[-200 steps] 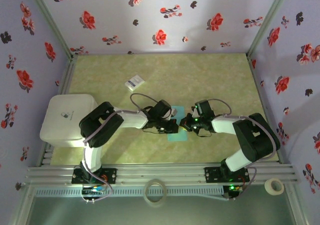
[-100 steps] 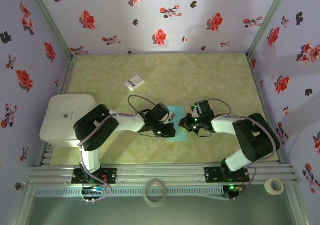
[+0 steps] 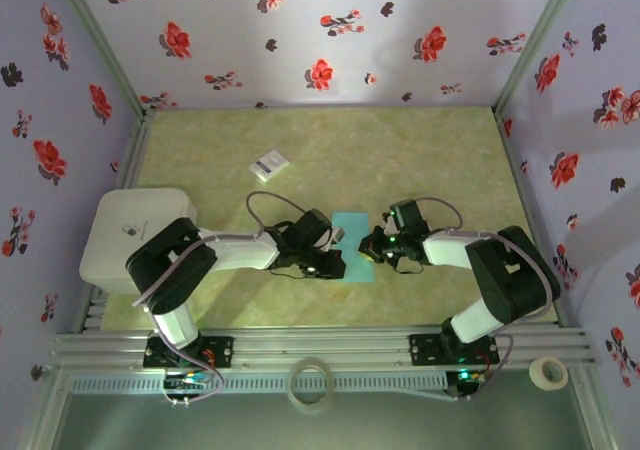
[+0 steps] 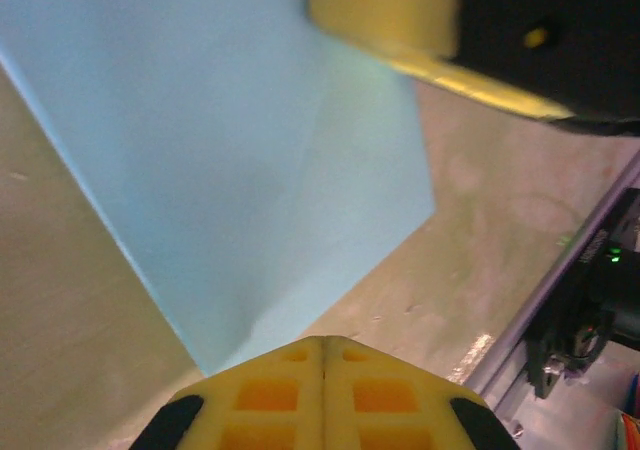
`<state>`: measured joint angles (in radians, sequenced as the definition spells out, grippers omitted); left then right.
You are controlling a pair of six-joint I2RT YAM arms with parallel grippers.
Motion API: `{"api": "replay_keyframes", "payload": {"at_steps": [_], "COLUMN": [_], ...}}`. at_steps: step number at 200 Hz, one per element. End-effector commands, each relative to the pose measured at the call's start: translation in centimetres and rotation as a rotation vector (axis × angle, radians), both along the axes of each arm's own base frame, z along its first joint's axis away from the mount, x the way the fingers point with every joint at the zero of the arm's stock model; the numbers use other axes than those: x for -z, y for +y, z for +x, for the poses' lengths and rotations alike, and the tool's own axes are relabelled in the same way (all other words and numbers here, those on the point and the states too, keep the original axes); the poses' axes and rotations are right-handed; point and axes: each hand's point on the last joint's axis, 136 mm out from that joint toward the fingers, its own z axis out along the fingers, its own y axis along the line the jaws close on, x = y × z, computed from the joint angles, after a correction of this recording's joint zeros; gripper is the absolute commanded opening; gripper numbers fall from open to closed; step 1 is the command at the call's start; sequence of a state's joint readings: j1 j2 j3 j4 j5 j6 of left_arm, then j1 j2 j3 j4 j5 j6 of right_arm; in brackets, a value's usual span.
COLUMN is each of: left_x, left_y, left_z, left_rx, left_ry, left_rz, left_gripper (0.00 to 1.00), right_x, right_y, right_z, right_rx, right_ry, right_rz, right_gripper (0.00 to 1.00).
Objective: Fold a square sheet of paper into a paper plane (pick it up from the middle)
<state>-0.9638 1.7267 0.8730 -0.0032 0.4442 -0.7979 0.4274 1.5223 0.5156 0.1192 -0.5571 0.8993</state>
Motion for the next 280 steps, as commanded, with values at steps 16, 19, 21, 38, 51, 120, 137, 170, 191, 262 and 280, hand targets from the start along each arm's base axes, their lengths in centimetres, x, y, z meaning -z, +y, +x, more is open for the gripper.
{"api": "replay_keyframes", "payload": {"at_steps": [16, 19, 21, 38, 51, 120, 137, 170, 191, 262, 280], "left_x": [-3.1, -3.1, -3.1, -3.1, -3.0, -0.8, -0.1, 1.3, 2.2, 4.1, 4.4], "left_y": [-0.7, -0.7, -0.7, -0.9, -1.1, -1.6, -1.4, -0.9, -0.6, 0.3, 0.6], "left_z": [3.4, 3.6, 3.8, 4.9, 5.6, 7.1, 7.2, 6.9, 6.5, 5.9, 5.8], "left_rx": [-0.047, -0.051, -0.052, -0.058, -0.066, -0.055, -0.053, -0.056, -0.056, -0.088, -0.097], "left_ry": [-0.106, -0.107, -0.108, -0.116, -0.115, -0.078, -0.069, -0.050, -0.033, 0.007, 0.010], "left_rz": [-0.053, -0.054, -0.055, -0.047, -0.042, 0.003, 0.014, 0.034, 0.051, 0.071, 0.083], "left_gripper": [0.06, 0.06, 0.06, 0.07, 0.07, 0.08, 0.08, 0.08, 0.07, 0.06, 0.06], "right_x": [-3.6, -3.6, -3.7, -3.7, -3.4, -3.0, -3.0, -2.6, -2.7, -2.7, -2.4], "right_y": [-0.8, -1.0, -1.1, -2.0, -2.7, -3.6, -3.4, -3.6, -3.3, -1.7, -1.2], "right_z": [0.5, 0.3, 0.2, -0.8, -1.7, -4.2, -4.3, -4.8, -4.8, -5.4, -5.4], "right_rx": [0.012, 0.015, 0.017, 0.045, 0.072, 0.092, 0.085, 0.084, 0.074, -0.003, -0.012], "right_ry": [-0.074, -0.074, -0.076, -0.073, -0.063, -0.021, -0.018, 0.037, 0.034, 0.075, 0.081], "right_rz": [-0.034, -0.039, -0.042, -0.059, -0.072, -0.066, -0.064, -0.103, -0.100, -0.107, -0.111], "right_gripper": [0.18, 0.19, 0.20, 0.28, 0.32, 0.40, 0.41, 0.40, 0.40, 0.41, 0.41]}}
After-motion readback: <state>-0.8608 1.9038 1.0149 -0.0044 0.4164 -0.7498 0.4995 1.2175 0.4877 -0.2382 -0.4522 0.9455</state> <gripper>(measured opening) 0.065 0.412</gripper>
